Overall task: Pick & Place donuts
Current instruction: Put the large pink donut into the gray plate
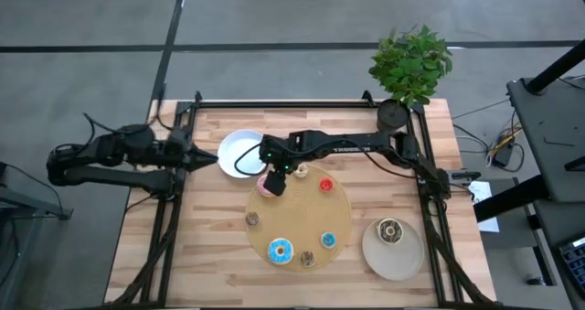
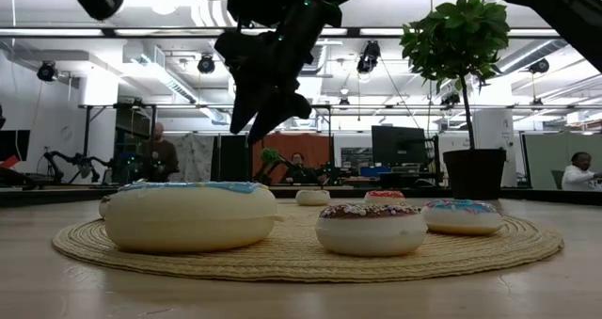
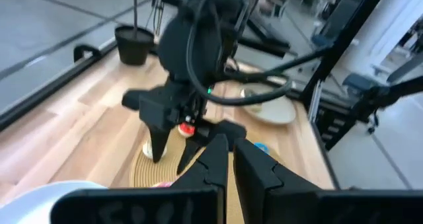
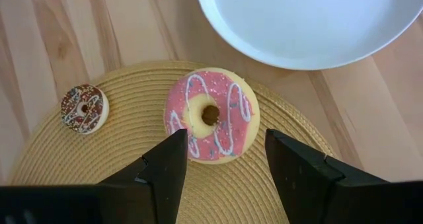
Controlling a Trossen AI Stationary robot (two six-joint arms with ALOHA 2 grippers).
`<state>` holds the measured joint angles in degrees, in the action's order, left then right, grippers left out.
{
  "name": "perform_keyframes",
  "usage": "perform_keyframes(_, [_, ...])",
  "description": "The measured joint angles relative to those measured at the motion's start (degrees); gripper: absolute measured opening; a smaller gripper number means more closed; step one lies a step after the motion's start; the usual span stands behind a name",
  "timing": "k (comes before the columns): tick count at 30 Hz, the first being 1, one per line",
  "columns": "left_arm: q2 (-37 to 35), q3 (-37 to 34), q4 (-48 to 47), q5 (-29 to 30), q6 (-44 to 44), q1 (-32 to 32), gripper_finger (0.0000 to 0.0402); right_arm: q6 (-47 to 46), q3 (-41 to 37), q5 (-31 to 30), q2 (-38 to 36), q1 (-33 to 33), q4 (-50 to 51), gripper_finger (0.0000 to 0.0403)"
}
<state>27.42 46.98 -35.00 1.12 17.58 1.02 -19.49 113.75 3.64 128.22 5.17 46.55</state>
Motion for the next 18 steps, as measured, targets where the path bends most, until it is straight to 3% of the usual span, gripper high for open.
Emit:
perform_keyframes(9, [0.2, 4.7, -3.5, 2.0, -1.0, 0.0, 0.0000, 0.0, -0.3, 0.4, 0.1, 0.8, -0.6, 0.0194])
perform_keyframes(18, [0.4, 4.1, -3.7, 2.0, -1.7, 0.0, 0.0000, 0.0, -1.0, 0.7, 0.2, 0.9, -0.9, 0.0194])
